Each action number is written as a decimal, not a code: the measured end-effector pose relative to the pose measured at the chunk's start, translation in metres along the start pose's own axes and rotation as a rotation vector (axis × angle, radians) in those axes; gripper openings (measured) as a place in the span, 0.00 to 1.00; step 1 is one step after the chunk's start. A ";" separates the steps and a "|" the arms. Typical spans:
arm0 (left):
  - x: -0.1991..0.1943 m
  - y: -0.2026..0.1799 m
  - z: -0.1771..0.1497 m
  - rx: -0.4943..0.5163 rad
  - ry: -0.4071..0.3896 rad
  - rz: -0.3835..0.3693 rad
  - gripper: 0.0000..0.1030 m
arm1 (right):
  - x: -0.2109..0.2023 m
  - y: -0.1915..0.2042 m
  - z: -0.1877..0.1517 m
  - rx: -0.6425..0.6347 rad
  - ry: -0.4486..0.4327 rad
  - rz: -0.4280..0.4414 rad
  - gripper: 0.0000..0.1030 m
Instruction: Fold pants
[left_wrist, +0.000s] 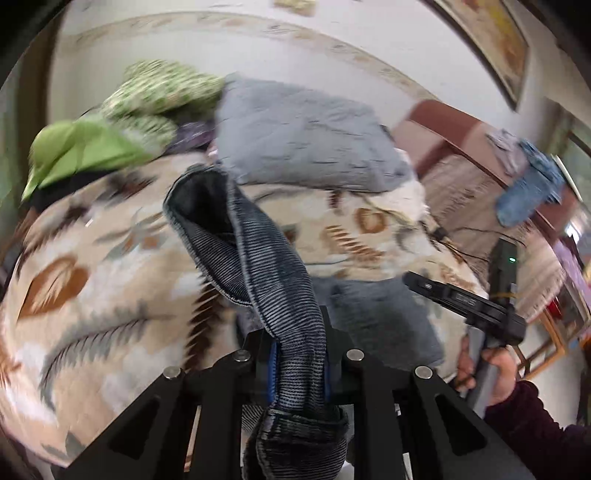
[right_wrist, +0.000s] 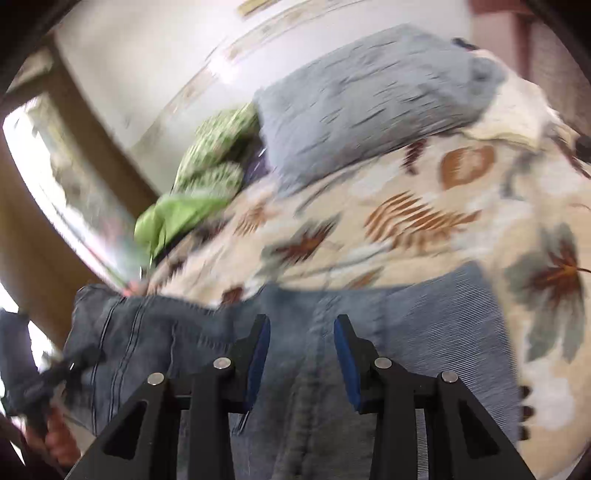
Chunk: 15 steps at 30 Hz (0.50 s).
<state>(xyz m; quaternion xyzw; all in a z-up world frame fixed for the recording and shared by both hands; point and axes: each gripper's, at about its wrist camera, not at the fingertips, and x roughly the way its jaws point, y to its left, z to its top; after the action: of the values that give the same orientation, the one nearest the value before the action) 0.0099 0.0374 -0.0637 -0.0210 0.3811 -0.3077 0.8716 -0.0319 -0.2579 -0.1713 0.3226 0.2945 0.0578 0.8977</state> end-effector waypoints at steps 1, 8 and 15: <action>0.004 -0.010 0.005 0.017 0.001 -0.016 0.14 | -0.007 -0.009 0.004 0.027 -0.022 -0.013 0.38; 0.048 -0.099 0.024 0.132 0.064 -0.159 0.12 | -0.043 -0.071 0.023 0.237 -0.095 -0.018 0.38; 0.094 -0.139 0.033 0.112 0.136 -0.253 0.31 | -0.059 -0.129 0.026 0.425 -0.057 0.097 0.39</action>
<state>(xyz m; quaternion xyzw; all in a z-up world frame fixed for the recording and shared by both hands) 0.0088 -0.1334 -0.0641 0.0009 0.4157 -0.4365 0.7979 -0.0771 -0.3906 -0.2052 0.5200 0.2586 0.0284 0.8136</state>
